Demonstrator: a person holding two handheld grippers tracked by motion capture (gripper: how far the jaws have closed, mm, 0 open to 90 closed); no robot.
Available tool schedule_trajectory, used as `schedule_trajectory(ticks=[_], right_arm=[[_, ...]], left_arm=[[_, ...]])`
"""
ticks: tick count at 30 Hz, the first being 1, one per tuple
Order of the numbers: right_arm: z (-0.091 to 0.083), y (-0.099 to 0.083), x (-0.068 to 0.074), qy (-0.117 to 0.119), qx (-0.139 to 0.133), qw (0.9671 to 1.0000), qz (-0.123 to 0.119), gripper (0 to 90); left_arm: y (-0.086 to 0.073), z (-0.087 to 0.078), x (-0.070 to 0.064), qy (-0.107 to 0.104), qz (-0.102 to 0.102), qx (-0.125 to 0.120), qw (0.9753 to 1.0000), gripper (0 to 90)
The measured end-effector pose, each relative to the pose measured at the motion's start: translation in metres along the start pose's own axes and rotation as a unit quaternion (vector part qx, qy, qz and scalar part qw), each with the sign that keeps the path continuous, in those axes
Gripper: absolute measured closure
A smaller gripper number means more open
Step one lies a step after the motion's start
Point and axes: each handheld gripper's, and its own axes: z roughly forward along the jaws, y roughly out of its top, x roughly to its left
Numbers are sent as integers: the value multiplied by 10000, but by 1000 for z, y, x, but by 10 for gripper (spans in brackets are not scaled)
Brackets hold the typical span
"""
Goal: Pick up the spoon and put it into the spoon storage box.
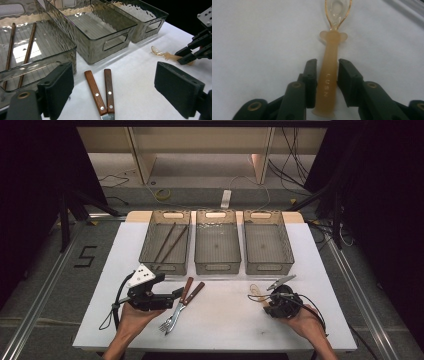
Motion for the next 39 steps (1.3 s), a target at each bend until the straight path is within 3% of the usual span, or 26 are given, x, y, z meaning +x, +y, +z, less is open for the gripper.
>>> schedule_trajectory(ticks=[11, 20, 25, 30, 35, 39], right_arm=[[-2, -1, 3, -75, -55, 9998, -186, 755], [-19, 0, 5, 32, -526, 9984, -200, 759], [-32, 9, 6, 69, -884, 9957, -273, 759], [-40, 28, 6, 86, -1200, 9922, -329, 758], [-48, 50, 3, 167, -1654, 9858, -249, 758], [-50, 69, 4, 172, -1828, 9827, -254, 758]], left_arm=[[0, 1, -1, 38, 55, -2, 10000, 156], [0, 1, -1, 48, 27, -31, 10000, 156], [0, 2, 0, 58, 7, -32, 10000, 156], [0, 2, 0, 62, 23, 5, 10000, 156], [0, 2, 0, 61, 5, -28, 10000, 156], [0, 2, 0, 66, -5, -44, 10000, 156]])
